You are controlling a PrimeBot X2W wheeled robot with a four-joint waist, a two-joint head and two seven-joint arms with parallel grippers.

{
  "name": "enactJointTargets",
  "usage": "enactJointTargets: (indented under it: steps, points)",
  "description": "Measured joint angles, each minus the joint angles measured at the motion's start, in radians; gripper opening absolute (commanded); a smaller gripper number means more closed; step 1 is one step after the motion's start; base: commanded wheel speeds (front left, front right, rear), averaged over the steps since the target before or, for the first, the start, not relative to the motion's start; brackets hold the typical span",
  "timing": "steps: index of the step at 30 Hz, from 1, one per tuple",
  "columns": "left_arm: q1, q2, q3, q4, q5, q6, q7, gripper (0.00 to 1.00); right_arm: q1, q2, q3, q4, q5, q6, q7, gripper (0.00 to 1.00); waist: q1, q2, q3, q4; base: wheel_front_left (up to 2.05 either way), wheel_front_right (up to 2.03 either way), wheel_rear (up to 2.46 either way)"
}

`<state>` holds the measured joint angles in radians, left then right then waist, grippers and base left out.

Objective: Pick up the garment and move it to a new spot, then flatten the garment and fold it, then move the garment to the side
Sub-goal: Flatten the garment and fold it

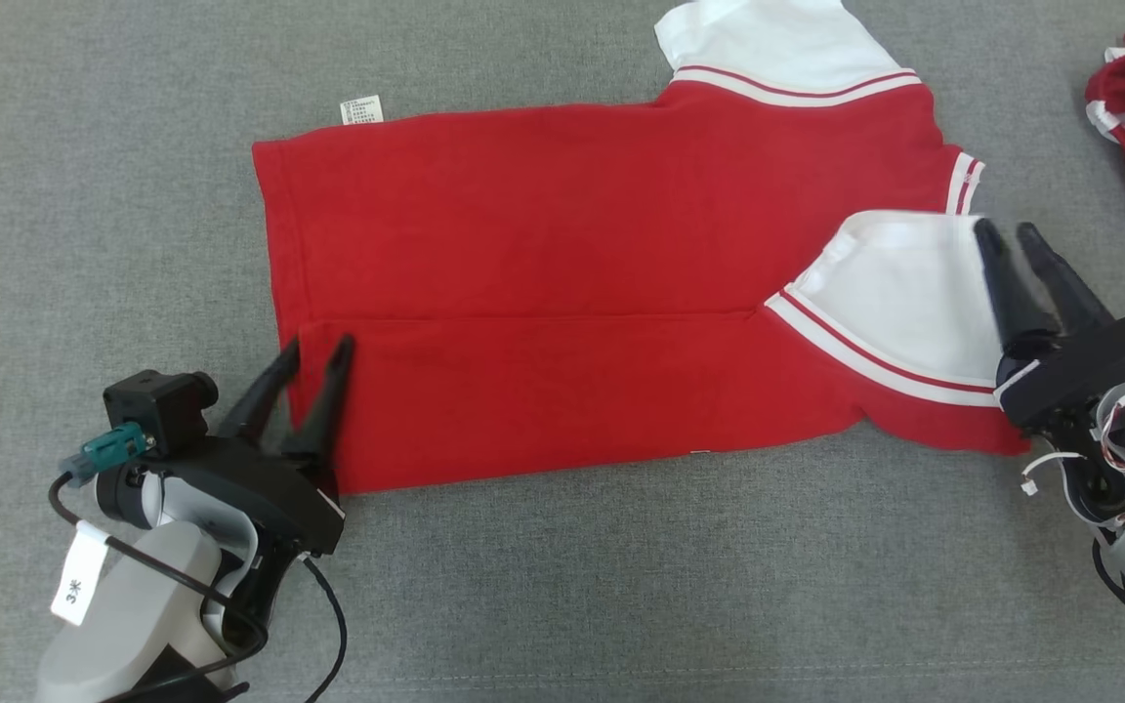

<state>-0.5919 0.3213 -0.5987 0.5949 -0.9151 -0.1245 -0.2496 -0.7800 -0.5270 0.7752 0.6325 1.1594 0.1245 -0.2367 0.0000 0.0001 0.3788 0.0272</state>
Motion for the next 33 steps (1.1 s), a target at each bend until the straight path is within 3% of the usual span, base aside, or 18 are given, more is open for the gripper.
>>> enactJointTargets:
  steps: [19, 28, 33]
  points:
    - [0.042, 0.029, 0.029, -0.009, 0.011, 0.0, 0.0, 1.0, -0.009, 0.011, 0.023, -0.001, 0.005, 0.0, -0.012, 1.0, 0.0, -0.0002, -0.078, -0.009, 0.0, 0.0, 0.0]
    - [0.19, 0.039, 0.127, -0.091, 0.058, 0.004, 0.0, 1.0, 0.12, 0.018, -0.066, -0.061, 0.006, 0.0, -0.012, 1.0, -0.0001, -0.0002, -0.16, -0.027, 0.0, 0.0, 0.0]
    - [0.249, 0.035, 0.176, -0.143, 0.083, 0.038, 0.0, 1.0, 0.181, 0.039, -0.109, -0.091, -0.012, 0.0, -0.013, 1.0, -0.0001, -0.0002, -0.192, -0.04, 0.0, 0.0, 0.0]
